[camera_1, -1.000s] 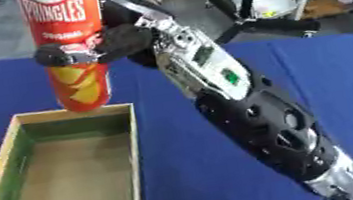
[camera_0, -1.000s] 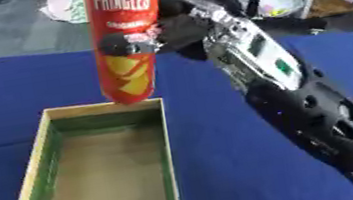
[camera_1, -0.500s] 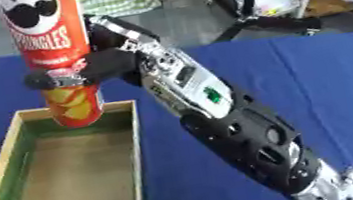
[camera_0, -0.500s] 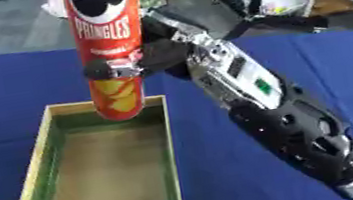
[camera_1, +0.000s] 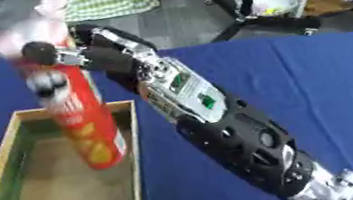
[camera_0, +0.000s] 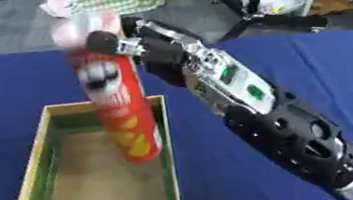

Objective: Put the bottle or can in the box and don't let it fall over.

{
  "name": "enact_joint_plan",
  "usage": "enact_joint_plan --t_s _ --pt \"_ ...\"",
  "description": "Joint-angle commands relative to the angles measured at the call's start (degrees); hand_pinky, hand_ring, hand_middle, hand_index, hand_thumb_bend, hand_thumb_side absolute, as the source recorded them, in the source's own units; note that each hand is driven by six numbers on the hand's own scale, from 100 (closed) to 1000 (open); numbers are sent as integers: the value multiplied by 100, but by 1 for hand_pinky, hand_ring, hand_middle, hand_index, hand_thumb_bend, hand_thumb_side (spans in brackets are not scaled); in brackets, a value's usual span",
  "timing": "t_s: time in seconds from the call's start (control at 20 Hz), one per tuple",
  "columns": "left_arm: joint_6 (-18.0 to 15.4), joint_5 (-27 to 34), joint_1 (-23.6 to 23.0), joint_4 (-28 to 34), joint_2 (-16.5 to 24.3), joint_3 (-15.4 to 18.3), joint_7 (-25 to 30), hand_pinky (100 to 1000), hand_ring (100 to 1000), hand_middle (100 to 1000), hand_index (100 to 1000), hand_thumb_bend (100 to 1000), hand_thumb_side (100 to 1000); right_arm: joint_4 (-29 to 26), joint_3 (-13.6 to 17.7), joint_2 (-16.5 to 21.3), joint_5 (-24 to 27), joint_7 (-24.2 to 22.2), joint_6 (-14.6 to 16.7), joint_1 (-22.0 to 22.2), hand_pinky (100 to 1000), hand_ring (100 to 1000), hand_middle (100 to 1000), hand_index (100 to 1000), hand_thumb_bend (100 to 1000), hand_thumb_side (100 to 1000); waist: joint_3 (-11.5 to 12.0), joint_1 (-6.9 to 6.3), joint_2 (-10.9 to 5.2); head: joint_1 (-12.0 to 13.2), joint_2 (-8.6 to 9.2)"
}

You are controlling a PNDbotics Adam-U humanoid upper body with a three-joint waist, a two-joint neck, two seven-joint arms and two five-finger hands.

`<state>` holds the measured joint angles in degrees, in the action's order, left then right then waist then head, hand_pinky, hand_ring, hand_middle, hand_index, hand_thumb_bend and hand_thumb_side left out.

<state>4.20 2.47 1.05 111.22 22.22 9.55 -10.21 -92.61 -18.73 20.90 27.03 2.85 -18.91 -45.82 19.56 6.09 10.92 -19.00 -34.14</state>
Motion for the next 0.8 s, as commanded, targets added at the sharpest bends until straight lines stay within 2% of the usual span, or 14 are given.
enact_joint_plan --t_s 0.05,0.35,0.8 --pt "-6 -40 24 51 139 49 12 957 888 814 780 100 655 9 79 119 -336 -43 -84 -65 1000 1000 1000 996 1000 517 -12 -60 -57 24 27" --pt "-1 -50 9 48 119 49 20 958 888 815 780 100 657 12 154 130 -460 -71 -65 -50 1000 1000 1000 985 1000 483 -26 -58 -47 57 52" --pt "-2 -59 -21 49 111 49 34 959 886 815 781 100 655 -312 349 368 -75 144 27 -119 1000 1000 1000 973 1000 411 -81 -94 -58 89 59"
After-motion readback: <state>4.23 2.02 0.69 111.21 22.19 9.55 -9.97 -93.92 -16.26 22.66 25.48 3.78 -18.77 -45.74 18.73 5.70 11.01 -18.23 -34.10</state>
